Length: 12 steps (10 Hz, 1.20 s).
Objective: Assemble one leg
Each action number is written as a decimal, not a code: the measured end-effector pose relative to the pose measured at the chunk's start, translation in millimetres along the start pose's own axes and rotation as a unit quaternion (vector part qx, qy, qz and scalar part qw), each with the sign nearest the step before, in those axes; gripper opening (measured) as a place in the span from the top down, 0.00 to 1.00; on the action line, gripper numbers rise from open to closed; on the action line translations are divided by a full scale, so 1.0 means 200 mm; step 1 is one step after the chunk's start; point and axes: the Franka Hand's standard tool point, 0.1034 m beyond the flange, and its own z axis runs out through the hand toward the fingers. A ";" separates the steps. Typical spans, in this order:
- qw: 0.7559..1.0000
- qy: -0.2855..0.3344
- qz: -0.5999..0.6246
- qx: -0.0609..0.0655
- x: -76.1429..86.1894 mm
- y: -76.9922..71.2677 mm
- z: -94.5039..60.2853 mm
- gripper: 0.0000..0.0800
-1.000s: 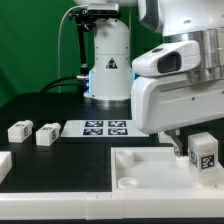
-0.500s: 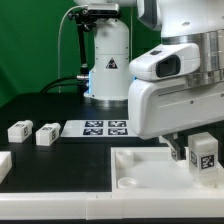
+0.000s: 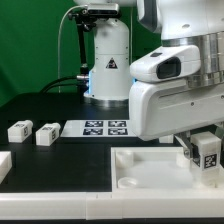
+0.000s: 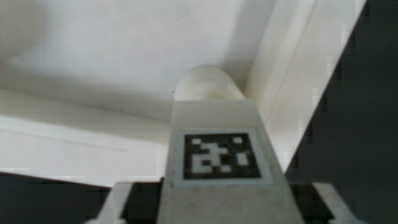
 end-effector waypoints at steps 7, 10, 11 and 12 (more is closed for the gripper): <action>0.910 0.008 0.413 0.009 -0.02 0.01 0.01 0.64; 0.791 0.004 0.612 0.012 -0.03 -0.02 0.01 0.64; 0.754 0.006 0.657 0.008 -0.03 -0.02 0.01 0.64; 0.748 0.005 0.664 0.009 -0.03 -0.02 0.01 0.64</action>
Offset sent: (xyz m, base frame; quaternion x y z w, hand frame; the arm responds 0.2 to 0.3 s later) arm -0.0076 -0.0140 -0.0028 -0.0106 0.0350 0.4068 0.9128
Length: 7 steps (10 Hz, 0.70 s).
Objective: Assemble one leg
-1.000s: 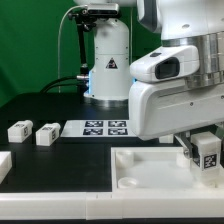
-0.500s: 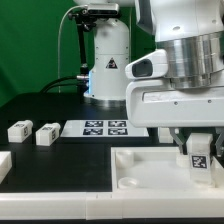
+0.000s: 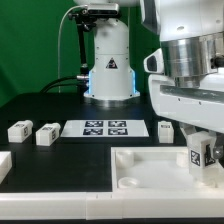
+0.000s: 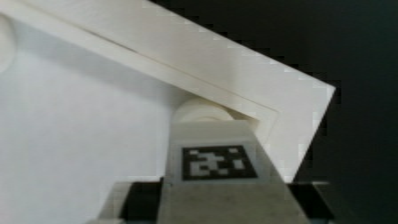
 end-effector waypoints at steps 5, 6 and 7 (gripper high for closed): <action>0.992 0.000 -0.127 -0.002 -0.03 -0.01 0.00 0.26; 0.980 -0.001 -0.197 -0.002 -0.04 -0.01 0.01 0.20; 0.959 -0.001 -0.283 -0.004 -0.05 -0.01 0.01 0.20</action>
Offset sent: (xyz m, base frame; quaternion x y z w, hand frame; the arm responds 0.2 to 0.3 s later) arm 0.0039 0.0010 0.0019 -0.0218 0.0142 -0.0752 0.9968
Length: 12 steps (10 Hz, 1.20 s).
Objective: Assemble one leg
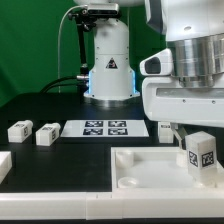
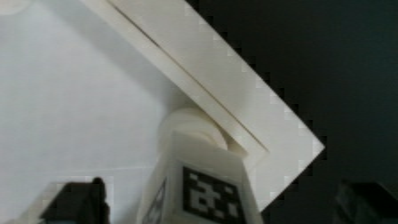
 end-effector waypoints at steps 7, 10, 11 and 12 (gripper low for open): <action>0.923 -0.005 -0.385 -0.005 0.07 0.06 0.00 0.19; 0.929 -0.005 -0.370 -0.004 0.06 0.05 0.00 0.19; 0.929 -0.005 -0.370 -0.004 0.06 0.05 0.00 0.19; 0.929 -0.005 -0.370 -0.004 0.06 0.05 0.00 0.33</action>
Offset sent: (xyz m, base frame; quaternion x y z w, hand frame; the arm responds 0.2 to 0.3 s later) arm 0.0128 -0.0142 -0.0001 0.0001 -0.0315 -0.3082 0.9508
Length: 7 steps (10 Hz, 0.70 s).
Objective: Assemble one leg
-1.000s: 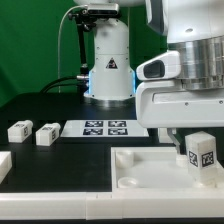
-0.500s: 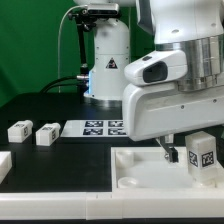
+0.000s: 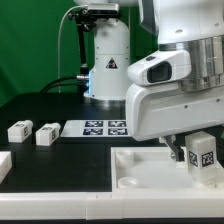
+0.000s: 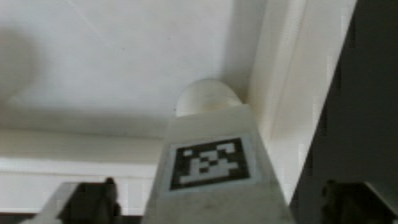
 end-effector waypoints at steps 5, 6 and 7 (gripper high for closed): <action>0.999 0.002 0.037 0.001 0.00 0.00 0.00 0.64; 0.993 0.010 0.115 0.000 0.00 0.00 0.00 0.64; 0.984 0.020 0.175 0.000 -0.01 0.00 0.00 0.64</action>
Offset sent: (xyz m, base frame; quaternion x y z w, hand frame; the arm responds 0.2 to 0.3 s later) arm 0.0000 0.0000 0.0000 0.0000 0.0000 0.0899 0.9960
